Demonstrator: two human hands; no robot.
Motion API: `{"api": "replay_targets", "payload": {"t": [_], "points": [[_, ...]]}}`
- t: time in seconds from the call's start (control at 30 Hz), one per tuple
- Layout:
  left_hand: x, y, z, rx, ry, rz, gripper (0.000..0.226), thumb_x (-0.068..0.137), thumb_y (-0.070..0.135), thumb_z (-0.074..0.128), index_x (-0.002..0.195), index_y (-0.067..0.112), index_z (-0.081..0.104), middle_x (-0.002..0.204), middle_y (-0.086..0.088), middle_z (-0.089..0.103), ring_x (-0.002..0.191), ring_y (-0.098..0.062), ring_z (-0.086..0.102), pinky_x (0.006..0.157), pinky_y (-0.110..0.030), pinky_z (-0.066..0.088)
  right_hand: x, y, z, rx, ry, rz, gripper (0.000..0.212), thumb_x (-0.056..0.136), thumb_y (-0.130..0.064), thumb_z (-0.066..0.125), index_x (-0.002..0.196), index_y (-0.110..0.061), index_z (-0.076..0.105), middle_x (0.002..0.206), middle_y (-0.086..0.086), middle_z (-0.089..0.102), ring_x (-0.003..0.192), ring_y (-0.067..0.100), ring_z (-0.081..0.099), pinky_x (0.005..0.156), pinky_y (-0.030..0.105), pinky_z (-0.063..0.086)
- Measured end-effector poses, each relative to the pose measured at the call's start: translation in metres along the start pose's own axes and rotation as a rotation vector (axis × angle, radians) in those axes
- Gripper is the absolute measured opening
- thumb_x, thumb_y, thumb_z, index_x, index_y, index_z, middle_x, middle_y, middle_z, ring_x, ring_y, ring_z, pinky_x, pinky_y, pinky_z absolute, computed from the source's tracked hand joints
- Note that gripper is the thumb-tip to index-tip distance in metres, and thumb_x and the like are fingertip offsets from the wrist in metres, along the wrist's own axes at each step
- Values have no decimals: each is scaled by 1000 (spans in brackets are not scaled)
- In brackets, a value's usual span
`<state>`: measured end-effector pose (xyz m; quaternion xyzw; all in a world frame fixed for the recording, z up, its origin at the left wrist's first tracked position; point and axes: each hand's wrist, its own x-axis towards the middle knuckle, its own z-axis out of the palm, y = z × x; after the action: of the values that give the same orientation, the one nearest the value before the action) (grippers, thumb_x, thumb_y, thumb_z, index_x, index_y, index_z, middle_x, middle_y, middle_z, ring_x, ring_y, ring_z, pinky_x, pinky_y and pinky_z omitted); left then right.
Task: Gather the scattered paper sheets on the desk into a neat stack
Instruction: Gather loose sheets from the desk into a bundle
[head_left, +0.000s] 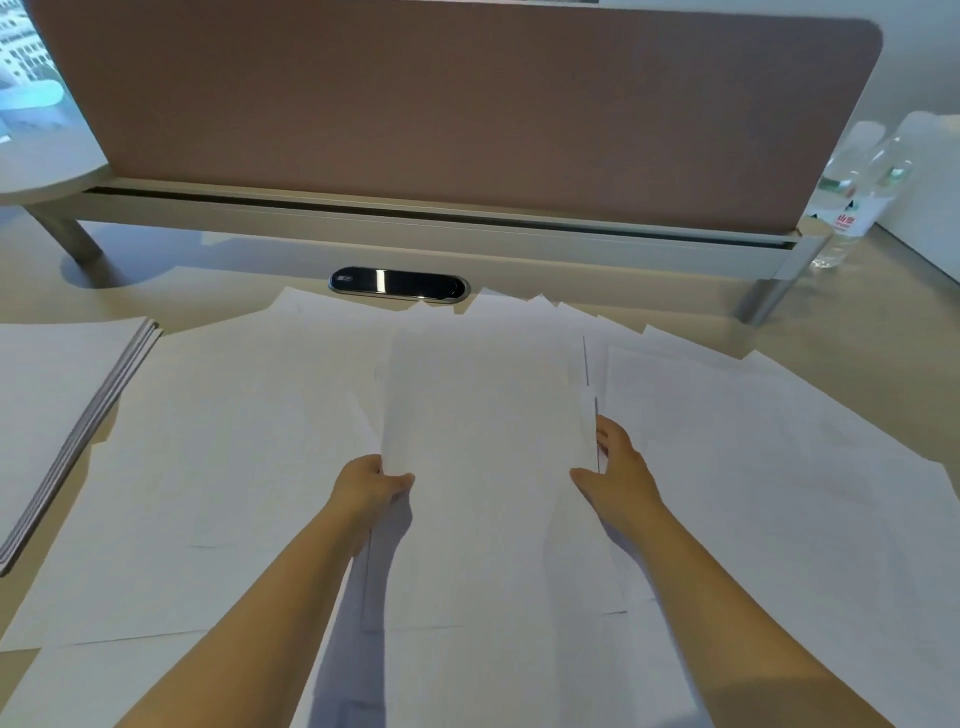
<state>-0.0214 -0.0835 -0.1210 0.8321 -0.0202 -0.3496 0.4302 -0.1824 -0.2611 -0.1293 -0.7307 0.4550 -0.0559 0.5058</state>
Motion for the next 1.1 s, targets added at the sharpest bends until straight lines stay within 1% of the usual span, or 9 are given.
{"api": "replay_targets", "payload": {"t": [0.13,0.27,0.43,0.53,0.6,0.73,0.87,1.03,1.1], "points": [[-2,-6,-6,3,175,-1,14,87,10,59,75,4,57,82,-12,58,82,-30,54,73,-35,42,-5,-8,-9,-279,213,167,62,89,-20,54,143,-10,26,145,12,35,132,31,33,109,41,30],[-3,-10,-11,-90,193,-43,23,89,12,56,66,8,54,82,-13,58,81,-30,54,73,-34,43,-11,-7,1,-137,127,181,60,86,-17,53,141,-6,30,141,14,38,126,31,41,106,40,36],[-16,-11,-1,-163,125,-67,29,91,5,52,117,-8,53,112,-23,58,106,-37,54,88,-38,42,-11,-10,21,-114,-5,115,47,87,-13,48,132,-5,39,130,11,43,114,28,49,97,35,44],[-21,-14,-4,-86,199,-37,30,92,3,50,120,-7,51,122,-23,57,114,-39,51,91,-39,41,-13,-14,21,-115,-3,106,9,85,-6,46,90,-10,53,87,4,52,75,19,52,65,26,42],[-21,-18,-13,-54,248,-27,25,92,4,50,115,-4,54,118,-23,58,108,-37,53,92,-42,42,-11,-14,22,27,6,140,33,82,0,46,59,-21,33,61,-1,33,54,13,32,55,22,29],[-24,-24,-32,-31,272,4,19,92,3,49,110,-2,55,110,-21,59,101,-34,52,87,-37,40,-9,-24,26,489,64,304,38,82,1,49,50,-16,37,59,3,37,57,17,39,70,31,42],[-24,-29,-45,-62,249,8,29,92,0,48,120,-6,52,118,-22,58,94,-27,47,85,-33,37,-10,-37,32,814,45,417,17,88,6,49,75,-4,55,71,12,51,76,24,55,98,35,46],[-21,-40,-57,-89,226,-17,29,91,1,52,118,-8,54,117,-23,59,102,-34,53,87,-35,40,-5,-36,42,926,-3,434,20,91,-6,53,72,-2,51,44,7,60,36,13,57,39,16,46],[-18,-42,-61,-102,199,-22,30,90,1,53,118,-8,54,118,-22,59,103,-33,55,88,-35,41,-1,-37,47,866,-1,434,24,91,-8,54,68,-3,53,40,3,56,34,10,51,33,12,41]]}}
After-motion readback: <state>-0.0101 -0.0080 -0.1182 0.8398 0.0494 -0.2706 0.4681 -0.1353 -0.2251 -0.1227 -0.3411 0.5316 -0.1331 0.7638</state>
